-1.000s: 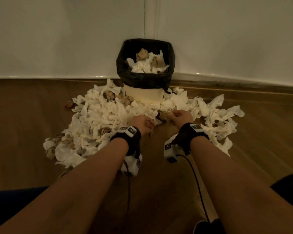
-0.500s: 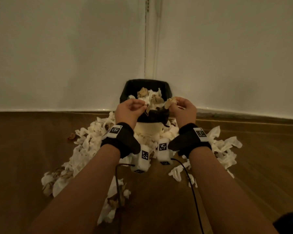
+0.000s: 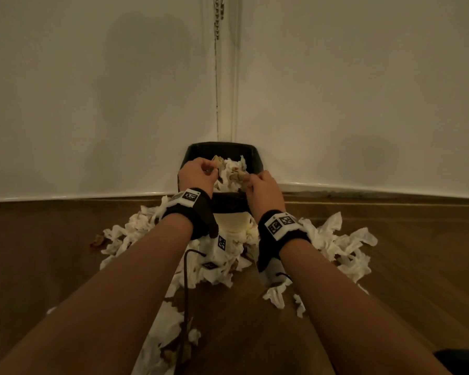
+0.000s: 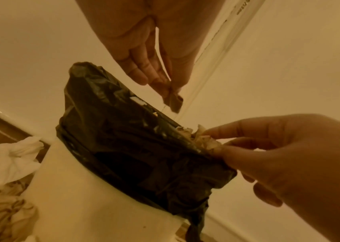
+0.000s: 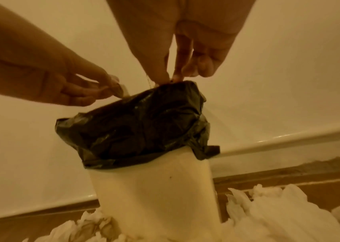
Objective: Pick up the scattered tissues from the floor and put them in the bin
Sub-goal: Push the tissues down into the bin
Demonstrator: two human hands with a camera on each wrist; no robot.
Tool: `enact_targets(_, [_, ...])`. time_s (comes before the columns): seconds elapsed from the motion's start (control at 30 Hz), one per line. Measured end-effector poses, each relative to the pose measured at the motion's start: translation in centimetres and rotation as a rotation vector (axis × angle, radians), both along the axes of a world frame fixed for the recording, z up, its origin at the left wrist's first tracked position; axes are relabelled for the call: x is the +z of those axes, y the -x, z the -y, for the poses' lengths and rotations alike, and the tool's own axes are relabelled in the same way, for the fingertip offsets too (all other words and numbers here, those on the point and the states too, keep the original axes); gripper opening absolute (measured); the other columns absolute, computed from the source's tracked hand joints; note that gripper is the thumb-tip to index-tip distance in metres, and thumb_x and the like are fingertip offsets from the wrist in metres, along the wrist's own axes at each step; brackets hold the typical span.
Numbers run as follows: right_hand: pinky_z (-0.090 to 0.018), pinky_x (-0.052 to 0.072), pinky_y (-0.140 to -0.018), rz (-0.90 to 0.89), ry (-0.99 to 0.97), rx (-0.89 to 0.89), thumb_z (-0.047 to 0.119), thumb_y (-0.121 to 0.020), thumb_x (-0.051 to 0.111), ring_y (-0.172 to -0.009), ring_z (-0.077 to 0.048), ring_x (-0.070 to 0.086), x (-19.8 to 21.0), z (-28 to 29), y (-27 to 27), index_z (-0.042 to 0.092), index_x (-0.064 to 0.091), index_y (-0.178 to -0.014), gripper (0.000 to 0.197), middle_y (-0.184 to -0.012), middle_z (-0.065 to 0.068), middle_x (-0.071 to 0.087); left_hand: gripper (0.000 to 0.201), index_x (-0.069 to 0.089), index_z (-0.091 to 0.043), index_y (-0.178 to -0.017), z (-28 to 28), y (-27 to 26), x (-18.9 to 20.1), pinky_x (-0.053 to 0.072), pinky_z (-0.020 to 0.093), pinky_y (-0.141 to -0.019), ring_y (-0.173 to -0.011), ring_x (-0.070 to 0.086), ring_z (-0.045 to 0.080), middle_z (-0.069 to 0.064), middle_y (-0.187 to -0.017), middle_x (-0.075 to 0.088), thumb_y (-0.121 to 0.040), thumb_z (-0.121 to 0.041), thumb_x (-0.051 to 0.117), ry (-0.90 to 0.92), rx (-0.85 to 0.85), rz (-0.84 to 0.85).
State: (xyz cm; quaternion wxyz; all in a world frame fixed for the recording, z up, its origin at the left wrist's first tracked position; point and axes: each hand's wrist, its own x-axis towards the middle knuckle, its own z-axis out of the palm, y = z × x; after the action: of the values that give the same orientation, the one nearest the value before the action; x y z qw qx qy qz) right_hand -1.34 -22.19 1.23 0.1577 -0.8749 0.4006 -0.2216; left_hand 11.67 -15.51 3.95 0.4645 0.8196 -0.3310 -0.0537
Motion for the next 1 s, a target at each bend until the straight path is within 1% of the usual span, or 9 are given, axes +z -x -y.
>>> enact_targets(0.1, [-0.034,0.040,-0.098,-0.172,0.112,0.079,0.007,-0.090,0.047,-0.114,-0.026,0.043,-0.8,0.0,0.1,0.019,0.054,-0.130,0.042,-0.124,-0.006,0.051,0.021,0.067,-0.013,-0.108,0.3,0.1,-0.4,0.044,0.022,-0.079,-0.096,0.064,0.019,0.008,-0.106,0.068,-0.089,-0.018,0.059,-0.098,-0.013,0.005])
enact_targets(0.2, [-0.035,0.039,-0.097,-0.206,0.144,0.101,0.007,-0.089,0.047,-0.116,-0.025,0.040,-0.8,0.1,0.3,0.023,0.052,-0.131,0.046,-0.128,0.000,0.052,0.027,0.063,-0.013,-0.117,0.2,0.6,-0.7,0.046,0.026,-0.082,-0.102,0.062,0.023,0.010,-0.113,0.065,-0.092,-0.020,0.053,-0.169,-0.051,0.027])
enact_targets(0.43, [-0.034,0.041,-0.094,0.046,0.060,-0.022,-0.001,-0.086,0.044,-0.108,-0.023,0.045,-0.4,0.4,2.1,0.021,0.058,-0.125,0.047,-0.120,-0.003,0.058,0.029,0.058,-0.023,-0.117,-0.9,2.1,-0.7,0.046,0.043,-0.090,-0.102,0.055,0.025,0.006,-0.114,0.056,-0.091,-0.025,0.047,-0.091,-0.077,0.179])
enact_targets(0.57, [-0.035,0.041,-0.096,0.155,-0.079,-0.177,0.002,-0.090,0.042,-0.112,-0.026,0.046,-0.8,1.4,5.1,0.018,0.063,-0.115,0.037,-0.115,-0.008,0.058,0.017,0.059,-0.024,-0.099,-1.8,4.6,-1.2,0.049,0.031,-0.071,-0.077,0.056,0.016,-0.004,-0.088,0.059,-0.093,-0.029,0.044,0.022,-0.187,0.209])
enact_targets(0.67, [-0.037,0.045,-0.095,0.169,-0.166,-0.273,0.006,-0.092,0.042,-0.113,-0.029,0.049,-1.8,1.9,7.5,0.016,0.064,-0.114,0.032,-0.114,-0.011,0.060,0.014,0.056,-0.029,-0.096,-2.4,6.7,-2.3,0.037,0.022,-0.051,-0.057,0.049,0.007,-0.013,-0.063,0.051,-0.093,-0.034,0.044,-0.036,-0.285,0.197])
enact_targets(0.73, [-0.038,0.047,-0.094,0.140,-0.204,-0.311,0.006,-0.091,0.042,-0.110,-0.031,0.054,-2.7,2.0,8.8,0.012,0.064,-0.113,0.032,-0.113,-0.012,0.063,0.011,0.055,-0.030,-0.095,-2.6,8.2,-3.4,0.031,0.021,-0.047,-0.053,0.046,0.002,-0.013,-0.058,0.047,-0.092,-0.034,0.046,-0.092,-0.358,0.185])
enact_targets(0.8, [-0.035,0.049,-0.089,0.147,-0.272,-0.349,0.005,-0.090,0.042,-0.106,-0.031,0.058,-3.7,1.9,10.1,0.011,0.065,-0.111,0.031,-0.112,-0.012,0.065,0.012,0.055,-0.030,-0.099,-2.6,9.7,-4.6,0.037,0.022,-0.050,-0.057,0.049,0.006,-0.012,-0.064,0.050,-0.092,-0.035,0.047,-0.172,-0.427,0.168])
enact_targets(0.93, [-0.026,0.042,-0.067,0.096,-0.430,-0.421,0.006,-0.091,0.041,-0.090,-0.028,0.062,-5.7,1.9,12.2,0.018,0.065,-0.108,0.031,-0.107,-0.015,0.066,0.019,0.056,-0.028,-0.109,-2.3,12.4,-7.5,0.046,0.025,-0.069,-0.081,0.057,0.013,-0.005,-0.095,0.059,-0.092,-0.028,0.050,-0.350,-0.567,0.099])
enact_targets(1.0, [-0.026,0.044,-0.069,0.025,-0.521,-0.433,0.007,-0.091,0.043,-0.094,-0.027,0.062,-6.6,1.8,13.3,0.019,0.064,-0.110,0.031,-0.111,-0.014,0.065,0.023,0.057,-0.024,-0.113,-2.1,13.6,-9.1,0.045,0.025,-0.076,-0.093,0.058,0.017,-0.001,-0.108,0.057,-0.091,-0.022,0.051,-0.433,-0.656,0.105])
